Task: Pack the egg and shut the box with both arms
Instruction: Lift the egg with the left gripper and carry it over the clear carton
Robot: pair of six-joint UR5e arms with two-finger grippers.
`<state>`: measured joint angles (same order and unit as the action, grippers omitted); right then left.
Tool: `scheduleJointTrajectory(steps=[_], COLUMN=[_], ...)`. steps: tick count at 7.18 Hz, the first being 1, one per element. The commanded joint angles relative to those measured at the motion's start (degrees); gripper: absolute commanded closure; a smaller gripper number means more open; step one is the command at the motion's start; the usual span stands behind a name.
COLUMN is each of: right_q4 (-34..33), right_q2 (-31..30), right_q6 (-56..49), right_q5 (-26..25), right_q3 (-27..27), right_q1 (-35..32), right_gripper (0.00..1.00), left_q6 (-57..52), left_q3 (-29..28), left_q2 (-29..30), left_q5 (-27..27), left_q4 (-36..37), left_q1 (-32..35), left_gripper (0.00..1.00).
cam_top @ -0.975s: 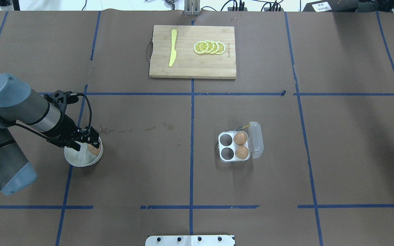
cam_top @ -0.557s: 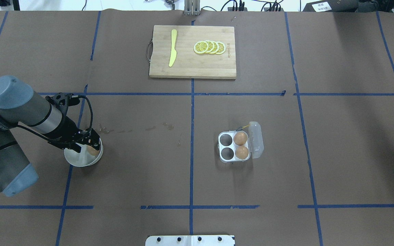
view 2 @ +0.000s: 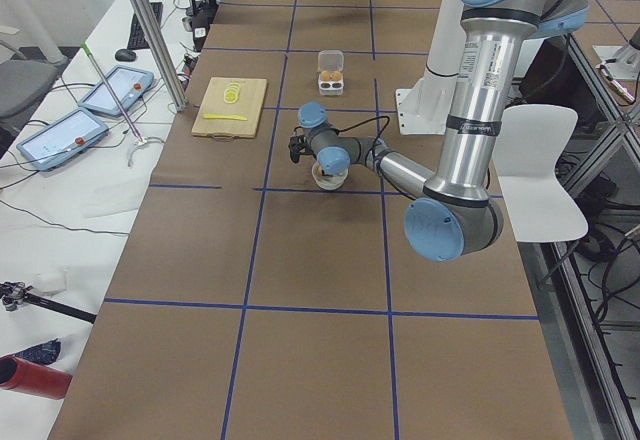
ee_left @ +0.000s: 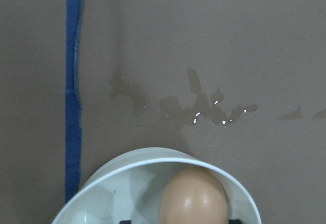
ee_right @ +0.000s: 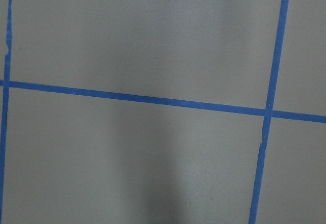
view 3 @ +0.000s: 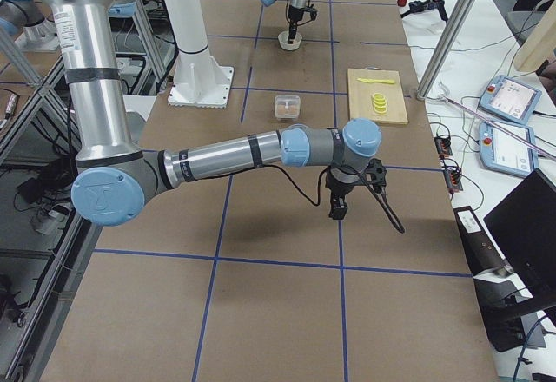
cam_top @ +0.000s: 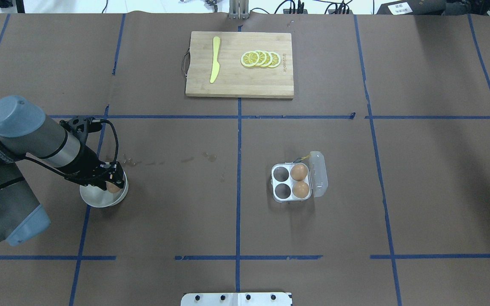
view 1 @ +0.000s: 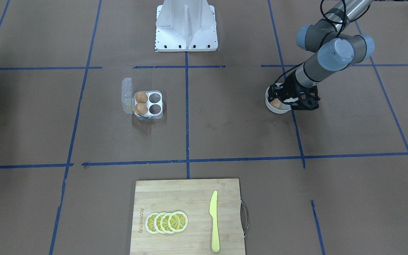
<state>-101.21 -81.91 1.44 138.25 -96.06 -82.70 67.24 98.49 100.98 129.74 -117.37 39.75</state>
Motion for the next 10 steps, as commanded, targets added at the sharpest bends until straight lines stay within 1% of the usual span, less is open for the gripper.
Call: scheduleJointTrajectory(steps=[1, 2, 3, 4, 5, 6, 7, 8, 9, 10], right_q4=[0.0, 0.0, 0.0, 0.0, 0.6, 2.4, 2.4, 2.5, 2.5, 2.6], right_q2=[0.0, 0.0, 0.0, 0.0, 0.0, -0.2, -0.2, -0.2, -0.2, -0.2], right_q6=[0.0, -0.1, -0.1, -0.2, 0.0, 0.1, 0.1, 0.0, -0.1, 0.0], right_q5=[0.0, 0.0, 0.0, 0.0, 0.0, 0.1, 0.1, 0.4, 1.1, 1.1], right_q3=[0.0, 0.0, -0.1, -0.1, -0.2, 0.0, 0.0, 0.0, -0.2, -0.3], right_q1=[0.1, 0.3, 0.4, 0.8, 0.9, 0.9, 1.0, 1.2, 1.8, 2.7], right_gripper=[0.0, 0.0, 0.0, 0.0, 0.0, 0.0, 0.0, 0.0, 0.0, 0.0], left_q6=[-0.1, -0.1, -0.1, 0.2, 0.4, 0.6, 0.6, 1.8, 2.7, 3.1], left_q3=[1.3, 4.1, 7.1, 8.6, 8.3, 6.5, 3.8, 1.5, 0.3, -2.7], left_q2=[-0.3, -1.1, -4.1, -3.8, -2.0, 3.5, 10.0, 16.0, 19.4, 24.4], left_q5=[0.0, 0.0, 0.0, 0.0, 0.0, 0.0, -0.1, -2.5, -6.7, -8.6], left_q4=[0.0, 0.5, 0.6, 0.6, 0.6, 1.7, 5.4, 7.0, 6.9, 6.8], left_q1=[0.4, 1.3, 4.1, 4.7, 4.5, 4.3, 4.0, 1.0, -3.9, -6.2], left_gripper=[1.0, 1.0, 1.0, 1.0, 1.0, 1.0, 1.0, 1.0, 1.0, 1.0])
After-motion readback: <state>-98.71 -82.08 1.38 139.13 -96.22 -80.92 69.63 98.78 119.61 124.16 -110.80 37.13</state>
